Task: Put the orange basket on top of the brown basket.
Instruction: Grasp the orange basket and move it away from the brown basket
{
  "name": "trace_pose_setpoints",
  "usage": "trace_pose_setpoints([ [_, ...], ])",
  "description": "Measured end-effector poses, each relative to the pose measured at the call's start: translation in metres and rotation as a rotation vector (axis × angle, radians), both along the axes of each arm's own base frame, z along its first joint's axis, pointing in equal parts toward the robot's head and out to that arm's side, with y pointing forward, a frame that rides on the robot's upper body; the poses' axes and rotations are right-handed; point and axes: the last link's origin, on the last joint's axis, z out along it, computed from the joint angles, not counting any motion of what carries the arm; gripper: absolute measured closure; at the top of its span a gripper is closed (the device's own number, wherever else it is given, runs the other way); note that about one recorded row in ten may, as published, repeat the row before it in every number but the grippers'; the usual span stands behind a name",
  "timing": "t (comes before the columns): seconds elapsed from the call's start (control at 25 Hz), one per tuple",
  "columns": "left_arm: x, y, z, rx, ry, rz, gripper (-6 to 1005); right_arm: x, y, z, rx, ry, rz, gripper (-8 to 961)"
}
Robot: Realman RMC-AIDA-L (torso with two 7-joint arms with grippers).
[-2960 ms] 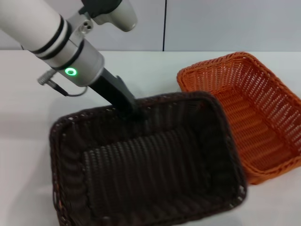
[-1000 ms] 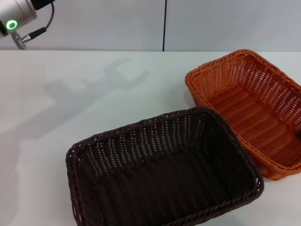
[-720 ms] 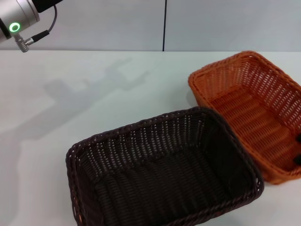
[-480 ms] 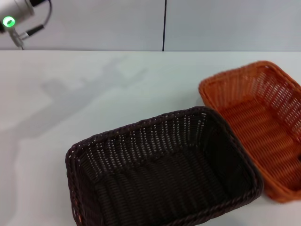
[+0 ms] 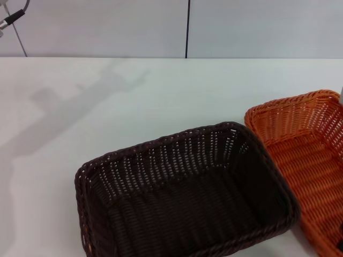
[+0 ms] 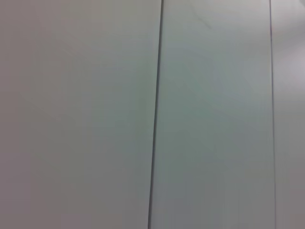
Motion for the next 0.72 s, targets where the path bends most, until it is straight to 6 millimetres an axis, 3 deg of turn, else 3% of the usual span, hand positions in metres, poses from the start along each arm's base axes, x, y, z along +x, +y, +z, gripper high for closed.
trace_pose_setpoints([
  [0.72, -0.007, 0.003, 0.001, 0.012, 0.003, 0.038, 137, -0.025, -0.015, -0.034, -0.241, 0.061, 0.002, 252],
])
